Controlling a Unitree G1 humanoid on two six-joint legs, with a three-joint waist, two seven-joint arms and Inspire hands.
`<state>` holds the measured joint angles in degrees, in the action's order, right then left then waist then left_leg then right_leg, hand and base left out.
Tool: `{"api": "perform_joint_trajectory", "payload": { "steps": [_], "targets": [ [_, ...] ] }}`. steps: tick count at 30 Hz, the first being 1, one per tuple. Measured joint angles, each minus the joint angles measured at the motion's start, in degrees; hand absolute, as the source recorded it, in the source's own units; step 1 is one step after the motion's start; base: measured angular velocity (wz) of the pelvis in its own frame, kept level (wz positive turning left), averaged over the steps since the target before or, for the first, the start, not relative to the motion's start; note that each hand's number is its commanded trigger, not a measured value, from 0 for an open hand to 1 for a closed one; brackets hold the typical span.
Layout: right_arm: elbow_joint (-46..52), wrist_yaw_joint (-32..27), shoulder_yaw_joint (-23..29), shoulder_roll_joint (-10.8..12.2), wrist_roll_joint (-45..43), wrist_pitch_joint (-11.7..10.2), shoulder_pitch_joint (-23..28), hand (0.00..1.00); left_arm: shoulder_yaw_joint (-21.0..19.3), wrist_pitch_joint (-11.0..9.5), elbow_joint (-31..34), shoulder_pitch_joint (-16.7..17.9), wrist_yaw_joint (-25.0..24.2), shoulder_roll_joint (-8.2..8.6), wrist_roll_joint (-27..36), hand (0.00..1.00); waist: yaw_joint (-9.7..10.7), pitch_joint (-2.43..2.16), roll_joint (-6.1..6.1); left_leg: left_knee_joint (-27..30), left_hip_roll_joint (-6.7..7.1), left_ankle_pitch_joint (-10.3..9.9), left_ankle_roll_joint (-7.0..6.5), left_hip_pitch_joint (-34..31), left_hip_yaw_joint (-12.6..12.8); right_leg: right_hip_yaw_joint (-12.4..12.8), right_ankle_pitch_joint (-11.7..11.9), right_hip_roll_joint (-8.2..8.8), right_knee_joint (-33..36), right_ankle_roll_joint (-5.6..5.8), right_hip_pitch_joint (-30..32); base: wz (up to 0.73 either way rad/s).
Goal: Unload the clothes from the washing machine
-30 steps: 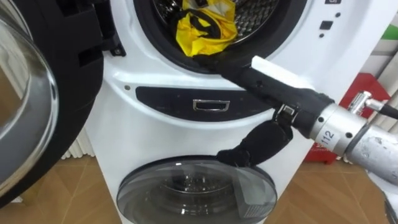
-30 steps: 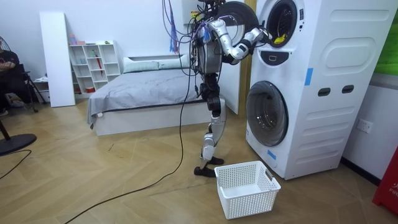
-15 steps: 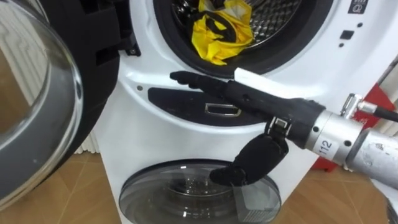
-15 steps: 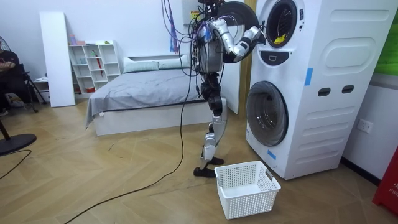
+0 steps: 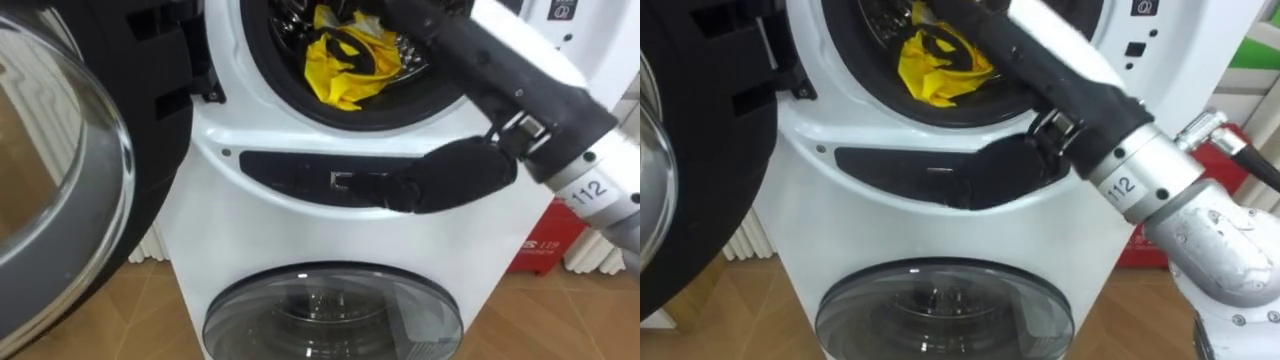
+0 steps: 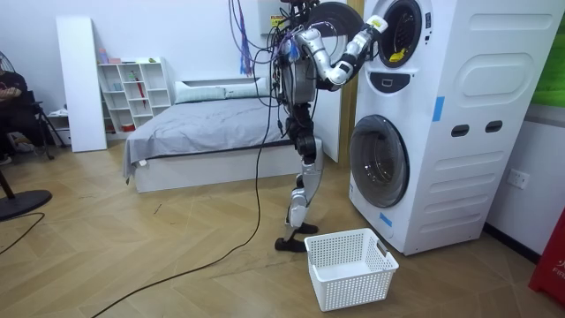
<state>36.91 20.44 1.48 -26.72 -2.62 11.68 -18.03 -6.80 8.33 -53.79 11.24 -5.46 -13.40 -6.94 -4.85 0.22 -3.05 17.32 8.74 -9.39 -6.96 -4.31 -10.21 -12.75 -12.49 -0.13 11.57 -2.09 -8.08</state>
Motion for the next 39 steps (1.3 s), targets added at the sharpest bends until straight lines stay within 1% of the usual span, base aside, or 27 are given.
{"api": "perform_joint_trajectory", "payload": {
  "steps": [2,5,6,11,14,17,20,21,23,24,27,29,31,33,36,39],
  "targets": [
    [-0.01,-2.06,0.00,0.00,-0.24,-0.22,0.00,0.00,0.00,0.00,0.00,0.12,0.09,0.13,-0.02,0.00,0.00,-0.07,-0.12,-0.09,-0.03,0.00,0.00,0.01,0.00,-0.01,0.00,0.03,0.00,0.00,-0.01,0.00],
    [-0.08,-4.87,0.01,0.00,-0.24,-0.35,-0.02,0.00,0.00,-0.05,-0.03,0.51,0.10,0.54,0.00,0.00,-0.02,-0.02,-0.45,-0.29,-0.03,0.00,0.01,0.03,-0.05,-0.23,0.00,-0.02,-0.01,0.00,-0.03,0.00],
    [-0.09,-5.81,0.03,-0.01,-0.20,-0.35,-0.04,0.00,0.00,-0.05,-0.03,0.67,0.10,0.62,0.00,0.00,0.06,0.09,-0.71,-0.37,-0.02,0.00,0.01,0.03,-0.06,-0.28,0.00,-0.02,-0.03,0.00,-0.01,0.00],
    [-0.52,-9.04,0.03,-0.01,-0.12,-0.33,-0.21,0.00,0.00,-0.01,-0.03,0.85,0.10,0.81,0.03,0.00,0.10,0.21,-1.83,-0.57,0.05,-0.02,-0.02,0.00,-0.34,-0.88,0.07,0.00,-0.06,0.12,0.07,0.03],
    [-1.81,-10.40,-0.36,0.00,0.04,-0.32,-1.37,0.00,0.04,0.54,0.27,0.75,0.10,0.92,0.00,0.00,-0.09,0.07,-2.20,-0.52,0.13,-0.05,-0.07,-0.04,-0.63,-1.43,0.12,0.03,0.00,0.20,0.07,0.04],
    [-4.96,-12.00,-1.68,0.05,-0.33,0.84,-3.93,0.00,0.20,1.61,0.72,0.28,0.13,0.85,0.02,0.00,-0.54,0.06,-2.20,-0.46,0.14,-0.05,-0.08,0.02,-0.76,-1.39,0.13,0.05,0.08,0.23,0.06,0.01],
    [-7.73,-13.09,-4.68,0.07,-1.42,2.15,-5.71,0.00,0.70,2.93,0.83,-0.04,0.30,0.65,0.20,0.00,-0.64,0.08,-2.19,-0.24,0.21,-0.06,-0.08,-0.05,-1.11,-1.48,0.17,0.02,0.07,0.34,-0.01,0.06],
    [-9.35,-13.28,-5.85,0.08,-1.31,2.64,-6.86,0.00,1.36,3.33,0.82,-0.35,0.30,0.63,0.54,0.00,-0.64,0.15,-2.18,-0.09,0.27,-0.06,-0.08,-0.25,-1.21,-1.73,0.13,0.02,0.00,0.40,-0.02,0.06],
    [-12.22,-13.54,-7.24,0.07,-0.40,3.35,-8.48,0.00,1.47,3.65,0.82,-0.65,0.30,0.75,0.63,0.00,-0.97,0.17,-2.20,0.07,0.34,-0.06,-0.07,-0.39,-1.37,-1.80,0.09,-0.02,-0.05,0.47,-0.03,0.05],
    [-14.15,-13.52,-7.50,0.06,0.27,3.47,-8.89,0.00,1.47,3.94,0.81,-0.98,0.29,0.80,0.70,0.00,-1.66,0.16,-2.24,0.07,0.34,-0.06,-0.07,-0.36,-1.41,-1.84,0.09,-0.03,-0.05,0.47,-0.05,0.04],
    [-18.42,-13.25,-7.74,0.07,0.21,4.46,-9.25,0.00,1.45,4.72,0.79,-2.02,0.28,0.87,0.64,0.00,-2.39,0.16,-2.32,0.59,0.75,-0.05,-0.06,-0.58,-2.59,-2.57,0.08,-0.03,-0.01,0.48,-0.26,0.19],
    [-22.22,-13.23,-8.29,0.08,0.09,4.89,-10.28,0.00,1.47,5.41,0.79,-2.73,0.28,0.98,0.70,0.00,-3.10,0.23,-2.34,0.90,0.92,-0.05,-0.07,-0.92,-2.83,-3.08,0.02,0.05,-0.01,0.58,-0.16,0.14],
    [-26.63,-13.02,-9.44,0.43,-0.02,6.21,-11.18,0.00,1.46,5.67,0.78,-3.56,0.28,1.15,0.66,0.00,-3.87,0.33,-2.43,1.12,0.99,-0.05,-0.07,-1.17,-2.94,-3.14,0.01,0.06,-0.04,0.60,0.03,0.00],
    [-28.50,-12.69,-9.47,1.22,-0.05,7.14,-11.22,0.00,1.47,6.14,0.79,-4.17,0.28,1.38,0.56,0.00,-4.79,0.34,-2.49,1.08,1.07,-0.06,-0.09,-1.26,-3.06,-3.25,0.01,0.12,-0.03,0.60,0.09,0.04],
    [-31.76,-12.70,-9.47,2.41,0.46,7.22,-12.40,0.00,1.48,6.82,0.80,-4.46,0.28,1.46,0.57,0.00,-5.03,0.28,-2.65,1.08,1.20,-0.07,-0.11,-1.29,-3.47,-3.34,0.02,0.13,0.05,0.60,0.12,0.07],
    [-34.03,-13.42,-9.48,3.02,1.19,7.17,-13.46,0.00,1.46,7.69,0.86,-4.46,0.29,1.44,0.59,0.00,-5.34,0.19,-2.83,0.83,1.21,-0.08,-0.13,-0.96,-3.59,-4.78,0.05,0.27,0.09,0.66,-0.22,0.02]
  ]
}}
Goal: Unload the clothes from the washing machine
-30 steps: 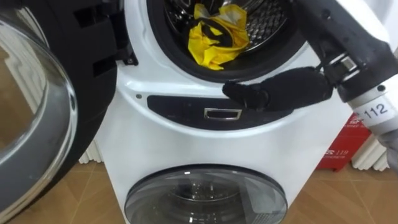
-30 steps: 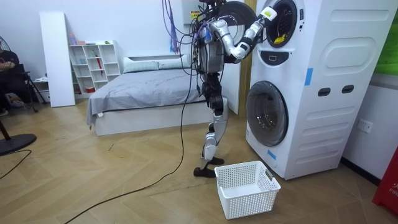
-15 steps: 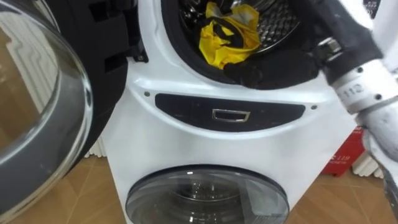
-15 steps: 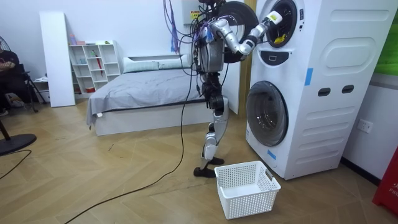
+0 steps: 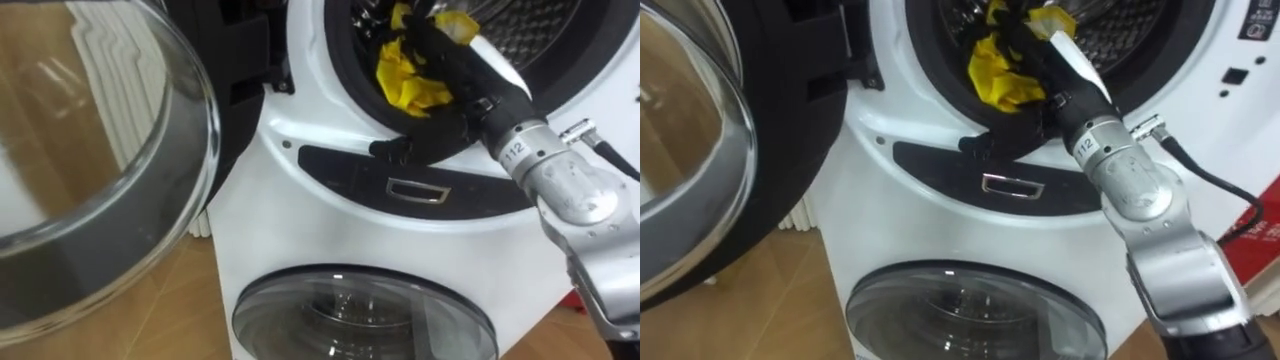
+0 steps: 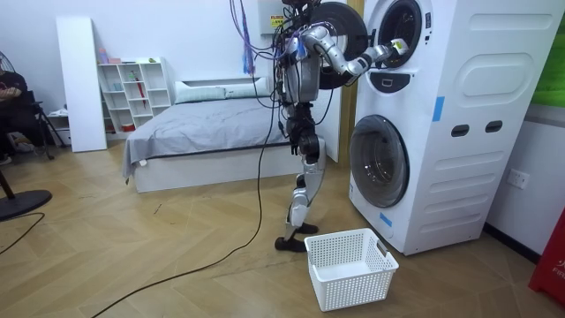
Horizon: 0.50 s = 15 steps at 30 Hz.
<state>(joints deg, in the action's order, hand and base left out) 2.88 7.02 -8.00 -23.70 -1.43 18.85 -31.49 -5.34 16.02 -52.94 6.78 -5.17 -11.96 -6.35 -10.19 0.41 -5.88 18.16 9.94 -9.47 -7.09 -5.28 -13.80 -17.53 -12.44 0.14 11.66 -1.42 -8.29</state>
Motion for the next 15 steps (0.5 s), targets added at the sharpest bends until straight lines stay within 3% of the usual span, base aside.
{"api": "perform_joint_trajectory", "payload": {
  "steps": [8,13,15],
  "targets": [
    [-3.03,-3.63,0.00,0.52,1.86,-0.20,-0.74,0.00,-0.01,0.12,0.01,-0.29,0.09,0.12,-0.16,0.00,-0.18,-0.01,-0.07,0.25,0.11,-0.06,-0.07,-0.11,-0.27,-0.53,0.01,0.02,0.01,0.02,-0.09,0.01],
    [-3.99,-6.45,0.34,0.10,6.57,-0.11,-1.54,0.00,-0.05,1.14,1.88,0.36,0.92,0.20,-0.36,0.00,0.82,-0.09,-0.04,1.04,0.47,-0.12,-0.17,-0.79,-1.00,-1.51,-0.01,0.04,0.05,0.05,0.06,0.10],
    [-4.01,-6.53,0.50,-0.73,8.33,0.15,-2.29,0.00,-0.14,1.10,2.73,0.43,0.95,0.17,-0.38,0.00,2.20,-0.19,0.16,1.70,0.86,-0.12,-0.20,-1.54,-1.85,-1.54,-0.04,0.02,0.06,0.10,0.39,0.23]
  ]
}}
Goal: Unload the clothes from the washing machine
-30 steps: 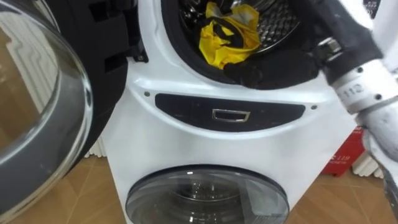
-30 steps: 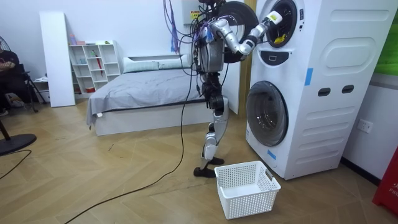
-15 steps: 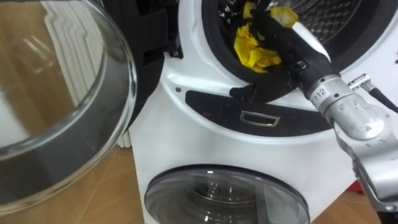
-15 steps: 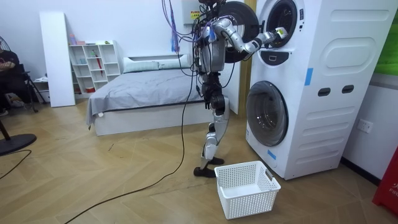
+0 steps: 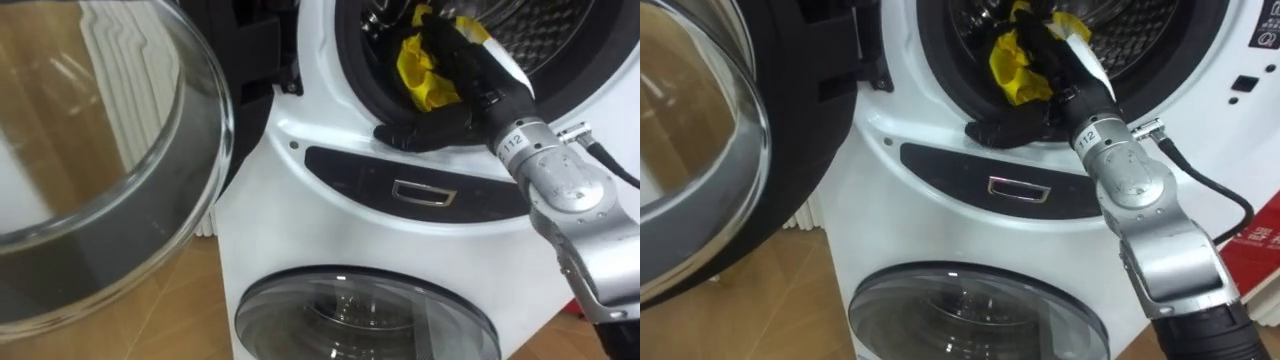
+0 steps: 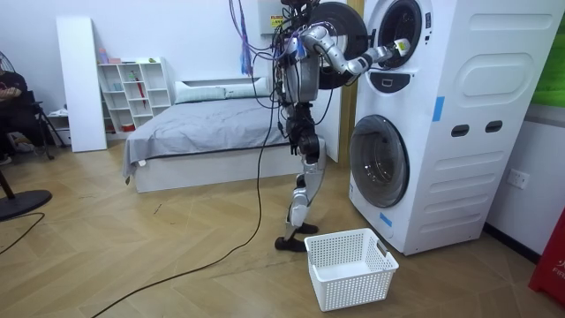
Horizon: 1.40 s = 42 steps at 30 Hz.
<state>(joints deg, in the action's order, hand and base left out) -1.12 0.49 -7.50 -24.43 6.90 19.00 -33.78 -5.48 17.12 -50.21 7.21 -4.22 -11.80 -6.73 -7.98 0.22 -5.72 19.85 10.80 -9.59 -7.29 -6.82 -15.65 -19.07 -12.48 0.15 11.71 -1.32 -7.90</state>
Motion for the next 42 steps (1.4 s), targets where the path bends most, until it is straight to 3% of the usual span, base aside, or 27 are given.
{"api": "perform_joint_trajectory", "payload": {
  "steps": [6,8,15,21,33,36,42],
  "targets": [
    [-0.44,0.04,0.34,-0.61,2.29,-0.01,-0.03,0.00,-0.01,-0.08,-0.12,0.06,0.16,-0.08,0.44,0.00,0.67,-0.14,0.24,0.28,0.31,0.16,-0.29,0.16,-0.31,0.10,-0.08,0.18,0.03,0.16,-0.02,0.03],
    [-0.59,-0.34,0.44,-0.79,3.31,-0.01,-0.03,0.00,0.00,-0.07,-0.16,0.15,0.29,-0.07,0.37,0.00,0.92,-0.17,0.27,0.34,0.75,0.22,-0.41,0.32,-0.77,1.09,-0.39,0.32,0.03,0.69,-0.17,0.09],
    [-0.69,-4.70,4.66,-0.77,12.95,-0.07,-0.66,0.00,0.07,-0.05,-0.16,1.17,2.46,-0.21,0.42,0.00,1.73,-0.63,1.59,0.05,0.96,0.35,-0.73,1.68,-0.81,3.40,-0.39,0.44,0.07,0.75,-1.29,0.03],
    [-0.30,-4.88,6.57,-0.77,18.31,-0.13,-0.83,0.00,-0.58,-0.05,-0.15,1.29,2.58,-0.15,0.39,0.00,1.98,-0.49,1.89,-0.13,0.92,0.31,-0.77,1.58,-0.34,3.34,-0.38,0.49,-0.02,0.77,-1.45,-0.01],
    [-0.05,-5.87,7.32,-0.77,21.10,-0.21,-0.83,0.00,-1.15,-0.05,-0.15,1.51,2.92,0.06,0.42,0.00,3.07,-0.43,1.95,-0.09,0.99,0.24,-1.19,1.60,-0.31,3.70,0.00,0.55,-0.02,1.38,-1.30,0.00],
    [-0.06,-6.28,7.57,-0.77,21.09,-0.21,-0.83,0.00,-1.16,-0.05,-0.15,1.54,3.64,0.09,0.44,0.00,3.10,-0.42,1.93,-0.12,1.02,0.27,-1.28,1.70,-0.38,4.99,0.06,0.52,-0.01,1.49,-1.18,0.00],
    [-0.01,-6.29,6.79,-0.76,16.19,-0.17,-0.81,0.00,-1.14,-0.06,-0.20,1.89,3.75,0.08,2.68,0.00,3.08,-0.21,1.60,-0.14,1.04,0.30,-1.42,1.70,-0.34,4.61,0.15,0.60,-0.07,1.61,-1.04,0.00]
  ]
}}
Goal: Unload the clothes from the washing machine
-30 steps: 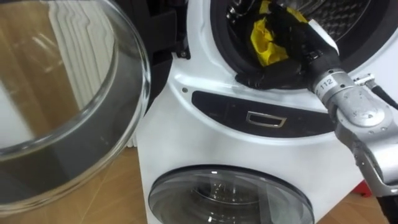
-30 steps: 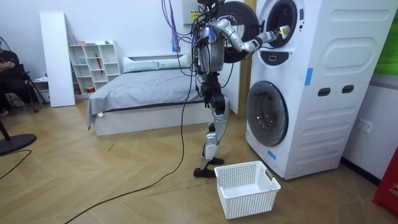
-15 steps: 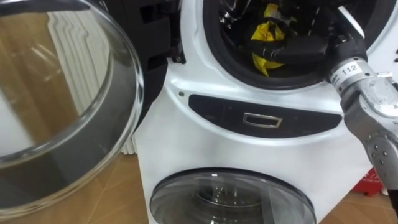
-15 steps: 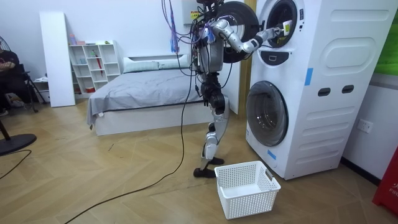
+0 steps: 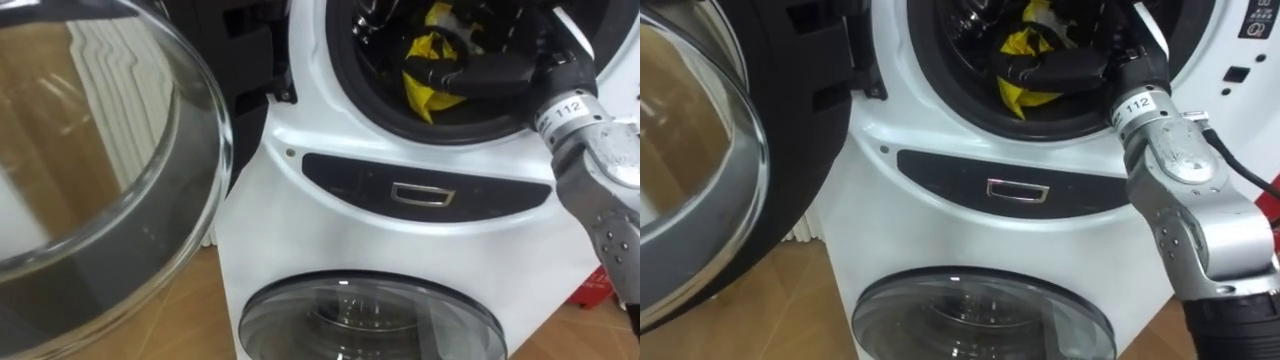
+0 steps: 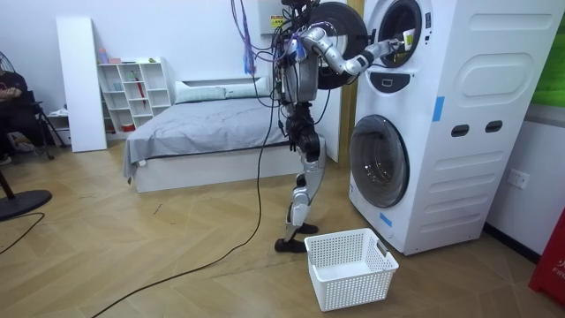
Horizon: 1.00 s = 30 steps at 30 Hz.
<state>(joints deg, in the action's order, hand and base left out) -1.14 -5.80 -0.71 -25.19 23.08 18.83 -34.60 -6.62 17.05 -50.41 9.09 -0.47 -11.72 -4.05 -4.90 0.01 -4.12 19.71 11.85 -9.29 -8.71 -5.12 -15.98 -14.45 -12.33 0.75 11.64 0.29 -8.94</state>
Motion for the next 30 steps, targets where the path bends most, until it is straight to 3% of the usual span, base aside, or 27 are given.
{"api": "perform_joint_trajectory", "payload": {
  "steps": [9,12,15,17,21,24,25,30],
  "targets": [
    [-2.92,1.58,-2.13,0.01,-16.46,0.08,-0.41,0.00,0.21,1.04,-0.01,-0.06,-0.28,0.01,0.01,0.00,-0.52,-0.08,-0.25,0.05,0.15,0.14,-0.28,-0.16,-0.95,0.24,0.12,-0.03,1.07,0.22,0.95,0.04],
    [-7.44,1.73,-3.87,0.01,-17.39,0.42,-3.66,0.00,1.37,2.14,-0.01,-0.06,-0.27,0.09,0.01,0.00,-0.47,-0.12,-0.38,-0.03,0.19,0.17,-0.31,-0.17,-0.95,0.35,0.13,-0.04,1.02,0.22,0.97,-0.01],
    [-11.79,2.44,-5.45,0.00,-22.38,2.00,-6.26,0.00,1.13,3.09,-0.05,-0.53,-0.30,0.03,-0.65,0.00,-1.82,-0.36,-1.34,-0.45,0.20,0.33,-0.10,-0.19,-0.98,0.11,0.12,-0.01,0.98,0.22,1.16,-0.04],
    [-14.83,3.50,-5.60,0.00,-25.05,2.61,-8.38,0.00,1.14,3.26,-0.10,-0.72,-0.40,-0.15,-0.56,0.00,-1.88,-0.21,-2.00,-0.45,0.20,0.40,0.00,-0.34,-1.20,-0.15,0.12,-0.04,1.01,0.22,1.26,0.05],
    [-22.05,5.13,-6.47,-0.05,-32.26,3.82,-14.24,0.00,1.14,4.30,-0.19,-0.74,-1.41,-0.09,-0.54,0.00,-2.81,-0.38,-2.90,-0.36,0.20,0.52,0.02,-0.23,-1.47,-1.59,0.13,-0.03,0.97,0.21,0.73,0.07],
    [-24.80,6.71,-8.31,-0.30,-35.05,3.65,-16.26,0.00,1.21,4.63,-0.24,-0.81,-1.52,-0.29,-0.54,0.00,-3.09,-0.24,-3.64,-0.49,0.11,0.53,0.02,0.65,-1.77,-2.53,0.13,-0.04,0.96,0.21,0.36,0.03],
    [-26.47,7.31,-8.70,-0.38,-36.14,3.62,-16.74,0.00,1.20,4.62,-0.25,-0.90,-1.54,-0.35,-0.58,0.00,-3.26,0.01,-3.79,-0.54,0.10,0.50,0.06,1.05,-1.80,-3.08,0.13,-0.04,0.83,0.21,-0.10,0.00],
    [-29.12,8.68,-9.32,-0.40,-41.33,3.63,-17.41,0.00,1.25,4.64,-0.35,-1.76,-2.45,-0.31,-0.58,0.00,-4.21,0.07,-4.41,-0.29,0.14,0.25,0.53,0.76,-2.47,-2.95,0.31,-0.39,0.99,-0.06,-0.11,0.02]
  ]
}}
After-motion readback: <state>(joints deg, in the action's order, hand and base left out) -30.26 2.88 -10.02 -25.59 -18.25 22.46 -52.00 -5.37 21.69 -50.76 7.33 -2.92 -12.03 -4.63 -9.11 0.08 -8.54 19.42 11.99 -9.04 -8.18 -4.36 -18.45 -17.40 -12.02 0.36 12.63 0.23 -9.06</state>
